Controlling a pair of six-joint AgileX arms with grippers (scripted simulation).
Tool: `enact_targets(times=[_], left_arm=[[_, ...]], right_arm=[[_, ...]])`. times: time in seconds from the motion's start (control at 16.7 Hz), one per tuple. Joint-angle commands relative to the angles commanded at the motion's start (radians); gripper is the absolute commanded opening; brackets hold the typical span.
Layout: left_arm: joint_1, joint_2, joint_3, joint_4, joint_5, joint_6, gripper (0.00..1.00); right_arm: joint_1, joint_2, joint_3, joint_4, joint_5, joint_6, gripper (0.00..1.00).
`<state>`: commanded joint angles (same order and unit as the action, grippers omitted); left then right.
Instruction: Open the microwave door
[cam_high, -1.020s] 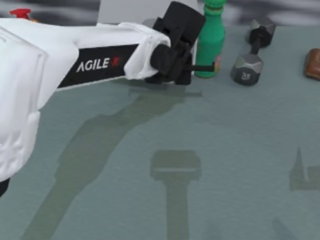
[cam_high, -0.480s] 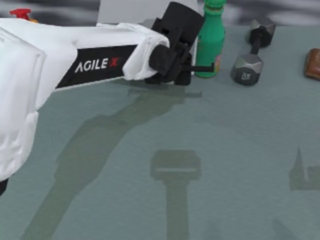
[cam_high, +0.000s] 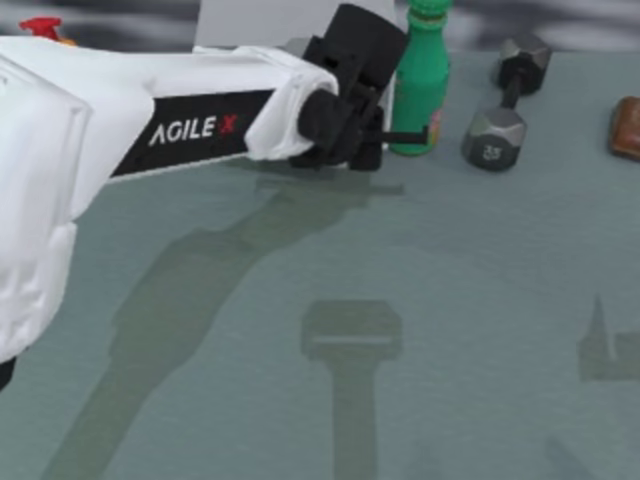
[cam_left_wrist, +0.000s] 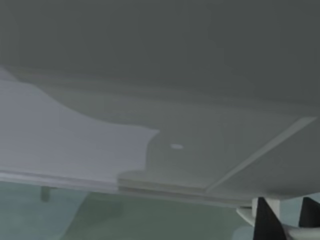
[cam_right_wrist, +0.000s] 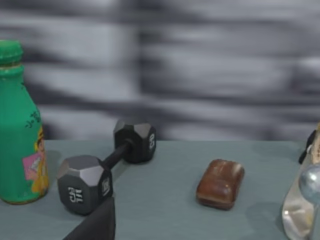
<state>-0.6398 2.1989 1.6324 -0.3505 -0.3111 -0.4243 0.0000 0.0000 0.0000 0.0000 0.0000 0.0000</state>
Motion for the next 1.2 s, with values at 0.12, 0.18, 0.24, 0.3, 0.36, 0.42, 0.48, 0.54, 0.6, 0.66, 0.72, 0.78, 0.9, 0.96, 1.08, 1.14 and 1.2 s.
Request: enact_targets(times=[0.12, 0.18, 0.24, 0.3, 0.36, 0.42, 0.48, 0.54, 0.6, 0.66, 0.72, 0.78, 0.9, 0.96, 1.08, 1.14, 1.2], left_arm=[[0.000, 0.000, 0.000, 0.000, 0.000, 0.000, 0.00], [0.000, 0.000, 0.000, 0.000, 0.000, 0.000, 0.00], [0.000, 0.000, 0.000, 0.000, 0.000, 0.000, 0.00], [0.000, 0.000, 0.000, 0.000, 0.000, 0.000, 0.00], [0.000, 0.000, 0.000, 0.000, 0.000, 0.000, 0.00], [0.000, 0.000, 0.000, 0.000, 0.000, 0.000, 0.00], [0.000, 0.000, 0.000, 0.000, 0.000, 0.000, 0.00], [-0.009, 0.006, -0.001, 0.000, 0.007, -0.005, 0.00], [-0.009, 0.004, -0.004, 0.001, 0.008, -0.001, 0.00], [-0.009, -0.002, -0.016, 0.006, 0.012, 0.010, 0.00], [-0.006, -0.012, -0.033, 0.015, 0.020, 0.025, 0.00], [-0.001, -0.026, -0.053, 0.028, 0.029, 0.039, 0.00], [0.009, -0.049, -0.085, 0.051, 0.046, 0.063, 0.00], [0.011, -0.054, -0.091, 0.056, 0.050, 0.068, 0.00], [0.011, -0.054, -0.092, 0.057, 0.050, 0.068, 0.00], [0.011, -0.054, -0.092, 0.057, 0.050, 0.068, 0.00], [0.011, -0.054, -0.092, 0.057, 0.050, 0.068, 0.00]], right_arm=[[0.000, 0.000, 0.000, 0.000, 0.000, 0.000, 1.00], [0.000, 0.000, 0.000, 0.000, 0.000, 0.000, 1.00], [0.000, 0.000, 0.000, 0.000, 0.000, 0.000, 1.00], [0.000, 0.000, 0.000, 0.000, 0.000, 0.000, 1.00], [0.000, 0.000, 0.000, 0.000, 0.000, 0.000, 1.00], [0.000, 0.000, 0.000, 0.000, 0.000, 0.000, 1.00], [0.000, 0.000, 0.000, 0.000, 0.000, 0.000, 1.00], [0.000, 0.000, 0.000, 0.000, 0.000, 0.000, 1.00], [0.000, 0.000, 0.000, 0.000, 0.000, 0.000, 1.00], [0.000, 0.000, 0.000, 0.000, 0.000, 0.000, 1.00], [0.000, 0.000, 0.000, 0.000, 0.000, 0.000, 1.00], [0.000, 0.000, 0.000, 0.000, 0.000, 0.000, 1.00], [0.000, 0.000, 0.000, 0.000, 0.000, 0.000, 1.00], [0.000, 0.000, 0.000, 0.000, 0.000, 0.000, 1.00], [0.000, 0.000, 0.000, 0.000, 0.000, 0.000, 1.00], [0.000, 0.000, 0.000, 0.000, 0.000, 0.000, 1.00], [0.000, 0.000, 0.000, 0.000, 0.000, 0.000, 1.00]])
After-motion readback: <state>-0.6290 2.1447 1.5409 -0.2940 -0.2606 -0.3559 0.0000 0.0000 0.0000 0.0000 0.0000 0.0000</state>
